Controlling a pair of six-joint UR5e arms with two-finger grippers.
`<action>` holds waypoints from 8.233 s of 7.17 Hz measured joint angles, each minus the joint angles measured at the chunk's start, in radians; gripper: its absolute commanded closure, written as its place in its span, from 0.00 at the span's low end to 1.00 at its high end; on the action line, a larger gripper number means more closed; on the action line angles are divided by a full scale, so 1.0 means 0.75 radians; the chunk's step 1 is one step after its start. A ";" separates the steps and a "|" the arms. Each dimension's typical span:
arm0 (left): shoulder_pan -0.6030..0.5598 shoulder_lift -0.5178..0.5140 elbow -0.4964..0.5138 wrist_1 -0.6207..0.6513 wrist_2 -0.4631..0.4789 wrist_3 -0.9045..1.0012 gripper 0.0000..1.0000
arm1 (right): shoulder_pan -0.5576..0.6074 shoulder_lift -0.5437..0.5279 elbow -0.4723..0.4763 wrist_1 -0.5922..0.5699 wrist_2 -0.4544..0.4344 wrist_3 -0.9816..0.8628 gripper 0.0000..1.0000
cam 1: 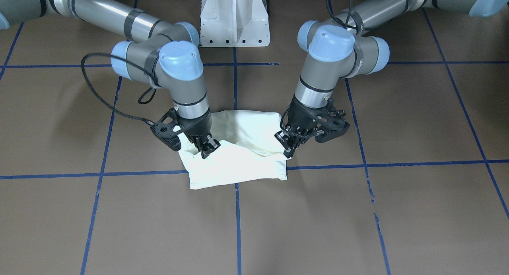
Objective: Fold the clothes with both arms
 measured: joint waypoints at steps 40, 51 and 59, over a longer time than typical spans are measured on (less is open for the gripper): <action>0.148 0.226 0.045 -0.631 -0.394 0.181 1.00 | 0.030 0.019 -0.243 0.351 0.111 -0.179 1.00; -0.240 0.514 -0.162 -0.327 -0.421 0.856 1.00 | 0.365 -0.265 -0.078 0.337 0.446 -0.525 1.00; -1.151 0.739 -0.095 0.218 -0.722 2.278 0.00 | 1.163 -0.990 0.276 -0.172 0.716 -2.335 0.01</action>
